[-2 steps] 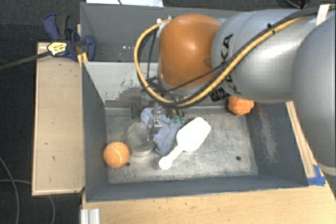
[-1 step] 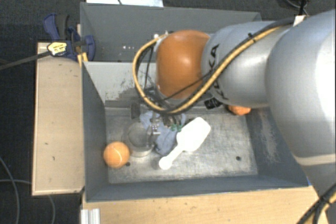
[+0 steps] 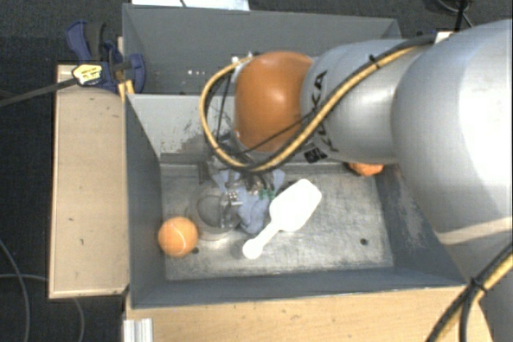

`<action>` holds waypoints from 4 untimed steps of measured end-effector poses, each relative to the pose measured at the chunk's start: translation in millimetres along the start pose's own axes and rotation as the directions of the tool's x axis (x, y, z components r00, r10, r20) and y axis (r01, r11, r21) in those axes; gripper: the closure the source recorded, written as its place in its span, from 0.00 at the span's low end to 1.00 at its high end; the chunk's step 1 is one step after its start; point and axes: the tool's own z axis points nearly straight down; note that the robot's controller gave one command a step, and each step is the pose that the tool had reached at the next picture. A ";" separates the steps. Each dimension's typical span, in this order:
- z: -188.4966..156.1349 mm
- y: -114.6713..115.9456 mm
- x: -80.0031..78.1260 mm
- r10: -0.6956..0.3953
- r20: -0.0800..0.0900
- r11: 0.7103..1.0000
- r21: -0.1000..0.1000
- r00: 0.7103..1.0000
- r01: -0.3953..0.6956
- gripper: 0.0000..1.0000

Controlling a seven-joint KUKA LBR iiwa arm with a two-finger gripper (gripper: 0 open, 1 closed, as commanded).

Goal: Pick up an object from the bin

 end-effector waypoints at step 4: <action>9.1 20.6 2.8 0.090 0.038 0.996 0.001 0.995 -0.090 1.00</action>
Offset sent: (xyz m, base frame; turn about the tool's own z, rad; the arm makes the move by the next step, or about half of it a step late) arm -0.0145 0.0115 -0.0238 0.0232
